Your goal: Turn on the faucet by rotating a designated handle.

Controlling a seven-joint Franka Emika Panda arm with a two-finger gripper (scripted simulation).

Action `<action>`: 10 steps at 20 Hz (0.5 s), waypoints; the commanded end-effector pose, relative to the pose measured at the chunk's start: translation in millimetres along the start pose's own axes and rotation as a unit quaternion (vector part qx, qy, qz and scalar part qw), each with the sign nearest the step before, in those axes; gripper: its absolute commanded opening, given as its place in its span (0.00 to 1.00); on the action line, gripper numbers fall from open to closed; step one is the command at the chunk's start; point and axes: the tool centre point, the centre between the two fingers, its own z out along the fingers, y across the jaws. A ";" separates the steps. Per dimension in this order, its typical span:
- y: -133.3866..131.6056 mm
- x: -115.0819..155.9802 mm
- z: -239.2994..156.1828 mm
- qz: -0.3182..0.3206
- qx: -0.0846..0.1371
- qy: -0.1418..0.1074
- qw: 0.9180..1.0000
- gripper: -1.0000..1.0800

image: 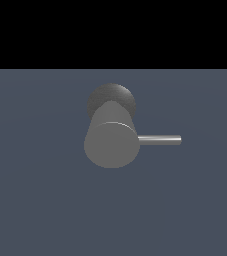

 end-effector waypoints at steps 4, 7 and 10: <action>1.5 11.7 -18.0 0.006 0.076 0.037 0.996 0.00; 3.3 16.2 -25.1 0.009 0.103 0.051 0.993 0.00; 5.1 19.5 -30.4 0.013 0.124 0.062 0.990 0.00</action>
